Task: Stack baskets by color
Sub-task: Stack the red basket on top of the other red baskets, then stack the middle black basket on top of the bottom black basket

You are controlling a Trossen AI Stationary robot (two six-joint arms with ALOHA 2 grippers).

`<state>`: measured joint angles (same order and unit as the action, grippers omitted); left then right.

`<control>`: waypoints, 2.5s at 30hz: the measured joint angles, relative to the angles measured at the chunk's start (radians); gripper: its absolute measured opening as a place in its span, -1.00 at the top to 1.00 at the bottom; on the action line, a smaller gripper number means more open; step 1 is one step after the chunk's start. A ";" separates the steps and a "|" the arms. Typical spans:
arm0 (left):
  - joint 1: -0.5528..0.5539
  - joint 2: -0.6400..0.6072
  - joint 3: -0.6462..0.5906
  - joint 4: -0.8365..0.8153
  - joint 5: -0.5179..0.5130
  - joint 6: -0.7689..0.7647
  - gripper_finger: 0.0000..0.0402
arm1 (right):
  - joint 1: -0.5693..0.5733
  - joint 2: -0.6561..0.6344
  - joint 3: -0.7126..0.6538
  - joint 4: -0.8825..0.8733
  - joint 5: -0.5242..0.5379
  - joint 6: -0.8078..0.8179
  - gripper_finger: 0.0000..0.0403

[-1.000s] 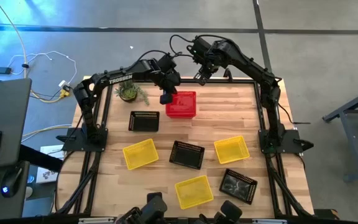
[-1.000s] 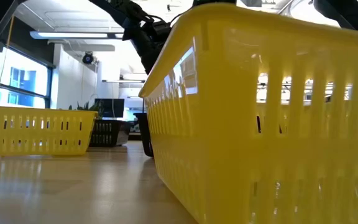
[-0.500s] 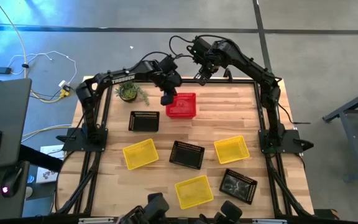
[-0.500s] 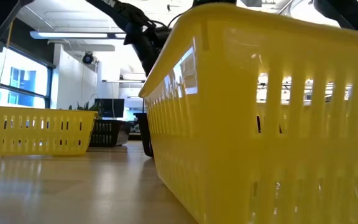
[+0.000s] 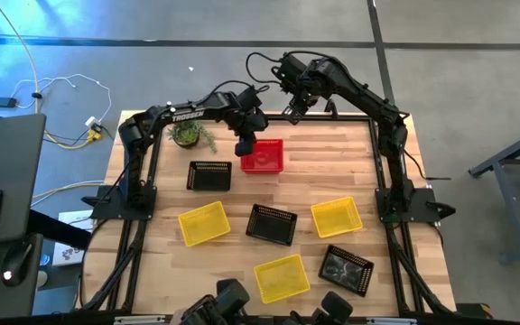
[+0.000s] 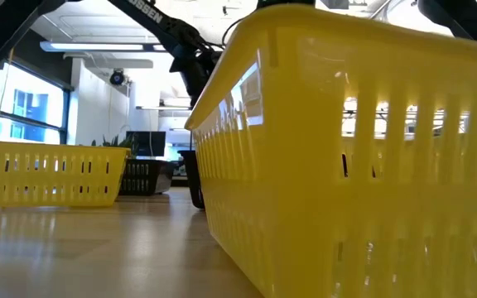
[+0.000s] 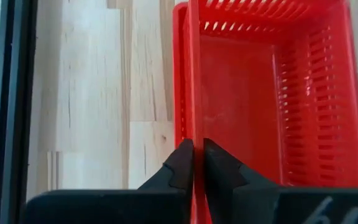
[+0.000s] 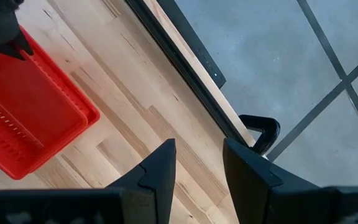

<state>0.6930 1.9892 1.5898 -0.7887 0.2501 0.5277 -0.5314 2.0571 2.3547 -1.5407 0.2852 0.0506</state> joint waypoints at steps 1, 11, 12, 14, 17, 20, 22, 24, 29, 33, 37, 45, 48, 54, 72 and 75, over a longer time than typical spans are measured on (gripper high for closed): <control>0.000 0.000 0.000 -0.001 0.000 0.006 0.89 | 0.000 0.000 0.000 -0.004 0.000 0.007 0.41; -0.003 -0.005 0.025 -0.002 0.003 0.015 0.49 | 0.028 0.000 0.000 -0.031 -0.022 0.065 0.41; -0.003 -0.005 0.034 -0.008 0.004 0.016 0.47 | 0.036 0.000 0.000 -0.031 -0.035 0.065 0.41; -0.002 -0.016 0.045 -0.031 0.004 0.018 0.45 | 0.053 0.000 0.000 -0.030 -0.078 0.064 0.41; 0.003 -0.047 0.047 -0.054 0.011 0.025 0.44 | 0.085 0.000 0.000 -0.029 -0.122 0.066 0.41; 0.011 -0.087 0.047 -0.095 0.019 0.024 0.45 | 0.122 0.000 0.000 -0.028 -0.139 0.067 0.41; 0.013 -0.114 0.039 -0.103 0.019 0.010 0.47 | 0.150 -0.001 -0.011 -0.029 -0.138 0.080 0.41; 0.016 -0.144 0.011 -0.106 0.020 0.002 0.49 | 0.178 -0.005 -0.035 -0.029 -0.138 0.081 0.41; 0.035 -0.235 -0.109 -0.101 0.063 -0.011 0.54 | 0.240 -0.026 -0.123 -0.033 -0.141 0.077 0.41; 0.040 -0.308 -0.213 -0.070 0.083 -0.049 0.58 | 0.285 -0.059 -0.226 -0.033 -0.154 0.073 0.41; 0.032 -0.386 -0.293 -0.069 0.079 -0.088 0.60 | 0.323 -0.105 -0.357 -0.028 -0.208 0.094 0.41; -0.003 -0.559 -0.430 -0.054 0.077 -0.148 0.60 | 0.428 -0.163 -0.576 0.023 -0.227 0.221 0.41; -0.015 -0.618 -0.472 -0.040 0.076 -0.180 0.60 | 0.473 -0.167 -0.618 0.054 -0.243 0.250 0.41; -0.044 -0.717 -0.554 -0.019 0.076 -0.245 0.60 | 0.561 -0.167 -0.655 0.183 -0.267 0.296 0.41; -0.128 -0.773 -0.605 -0.029 0.072 -0.309 0.60 | 0.692 -0.156 -0.656 0.344 -0.252 0.325 0.41; -0.135 -0.773 -0.605 -0.032 0.072 -0.315 0.60 | 0.691 -0.134 -0.656 0.355 -0.252 0.334 0.37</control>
<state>0.5582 1.2160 0.9848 -0.8204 0.3222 0.2123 0.1600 1.9230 1.6985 -1.1859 0.0334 0.3850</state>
